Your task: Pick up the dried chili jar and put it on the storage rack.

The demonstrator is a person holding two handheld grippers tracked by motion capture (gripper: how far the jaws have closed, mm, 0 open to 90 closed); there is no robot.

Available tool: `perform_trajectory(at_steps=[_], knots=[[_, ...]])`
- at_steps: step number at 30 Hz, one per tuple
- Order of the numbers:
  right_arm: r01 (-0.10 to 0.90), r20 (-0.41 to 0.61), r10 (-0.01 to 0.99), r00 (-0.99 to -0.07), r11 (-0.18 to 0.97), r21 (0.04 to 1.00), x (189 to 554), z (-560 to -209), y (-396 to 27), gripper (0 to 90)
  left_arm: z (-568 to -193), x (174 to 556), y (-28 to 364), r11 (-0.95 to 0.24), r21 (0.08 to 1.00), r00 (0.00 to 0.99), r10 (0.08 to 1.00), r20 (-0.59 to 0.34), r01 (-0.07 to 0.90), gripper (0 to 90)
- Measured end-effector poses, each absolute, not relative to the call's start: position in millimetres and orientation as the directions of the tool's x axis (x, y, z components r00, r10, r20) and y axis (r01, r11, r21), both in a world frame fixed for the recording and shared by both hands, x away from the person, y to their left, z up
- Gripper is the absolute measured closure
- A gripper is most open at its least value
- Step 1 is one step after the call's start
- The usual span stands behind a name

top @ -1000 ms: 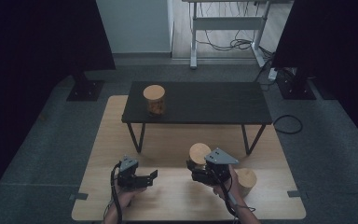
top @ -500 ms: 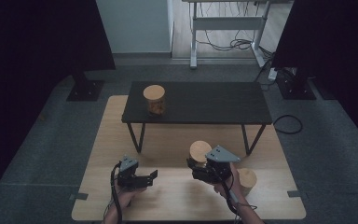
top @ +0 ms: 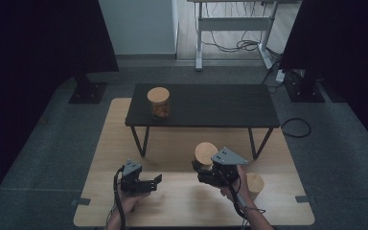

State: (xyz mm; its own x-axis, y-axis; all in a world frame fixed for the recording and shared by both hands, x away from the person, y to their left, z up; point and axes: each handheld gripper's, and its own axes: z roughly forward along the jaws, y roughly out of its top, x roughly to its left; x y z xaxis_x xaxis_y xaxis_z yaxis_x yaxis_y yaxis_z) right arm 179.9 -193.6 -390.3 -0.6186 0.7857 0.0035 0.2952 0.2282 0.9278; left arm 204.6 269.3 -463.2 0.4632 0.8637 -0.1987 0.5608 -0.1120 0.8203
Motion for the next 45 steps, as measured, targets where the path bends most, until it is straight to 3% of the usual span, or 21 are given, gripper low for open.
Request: perform_trajectory(at_steps=[45], knots=[[0.268,0.004,0.776,-0.630,0.212,0.940,188.6,-365.0,-205.8,24.9,-463.1,204.7,273.9,-0.095,0.820,0.460,0.861,-0.216,0.564,4.1]])
